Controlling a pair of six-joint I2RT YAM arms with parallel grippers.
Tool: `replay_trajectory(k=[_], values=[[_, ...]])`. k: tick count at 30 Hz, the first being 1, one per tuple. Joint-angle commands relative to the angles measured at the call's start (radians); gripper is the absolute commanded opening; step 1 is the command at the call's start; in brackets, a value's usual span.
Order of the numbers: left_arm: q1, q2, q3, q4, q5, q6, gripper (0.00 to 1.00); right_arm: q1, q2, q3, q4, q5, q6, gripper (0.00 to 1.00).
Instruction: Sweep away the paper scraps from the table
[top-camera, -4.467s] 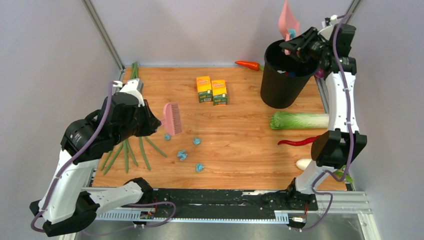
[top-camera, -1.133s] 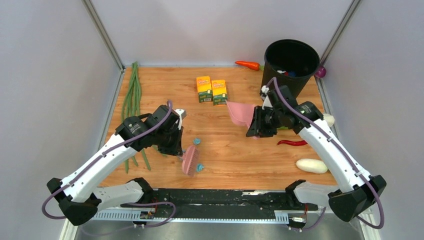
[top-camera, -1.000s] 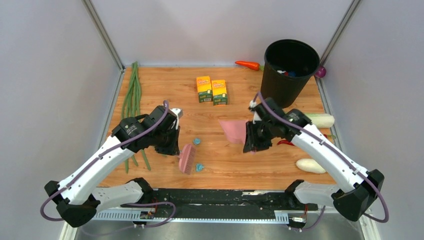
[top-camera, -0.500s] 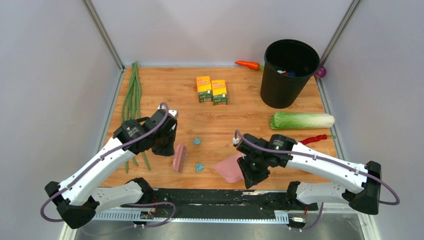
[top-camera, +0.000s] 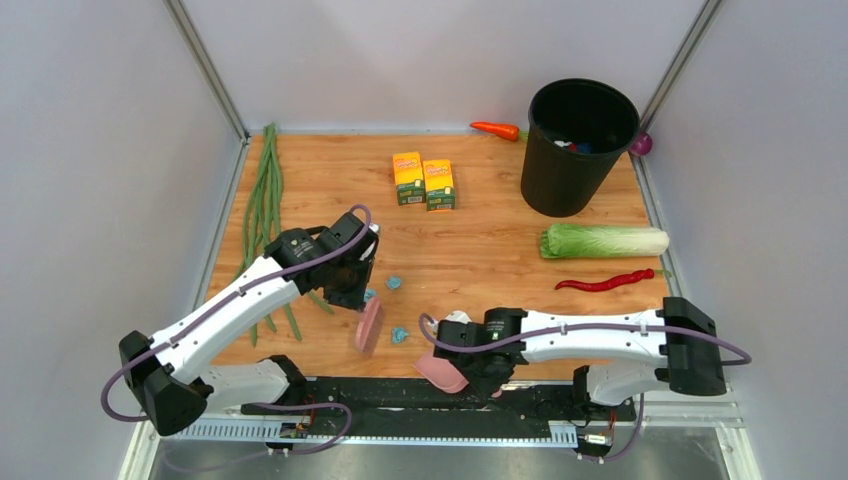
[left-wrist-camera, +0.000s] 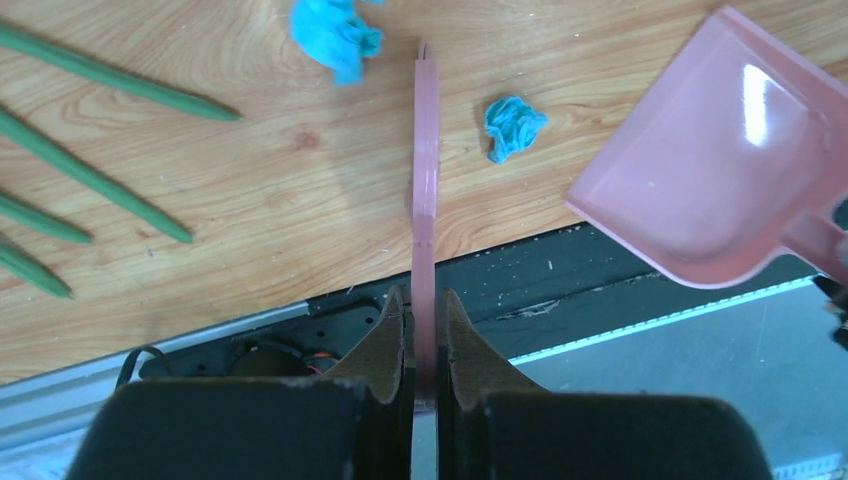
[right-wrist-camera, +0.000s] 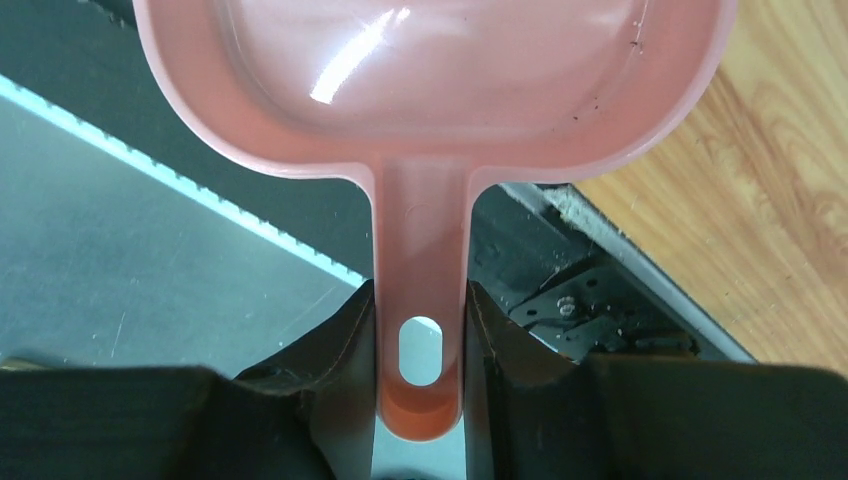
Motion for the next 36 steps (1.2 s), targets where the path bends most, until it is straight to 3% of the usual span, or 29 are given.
replay_trajectory(k=[1,18,36], values=[[-0.002,0.043,0.021,0.077,0.030,0.059,0.00,0.005,0.053,0.049,0.111,0.067,-0.062,0.00],[-0.002,0.136,0.022,0.104,0.167,0.122,0.00,0.007,0.134,-0.017,0.369,0.065,-0.157,0.00],[-0.002,0.026,0.004,0.089,0.242,0.084,0.00,0.005,0.203,-0.030,0.439,0.105,-0.146,0.00]])
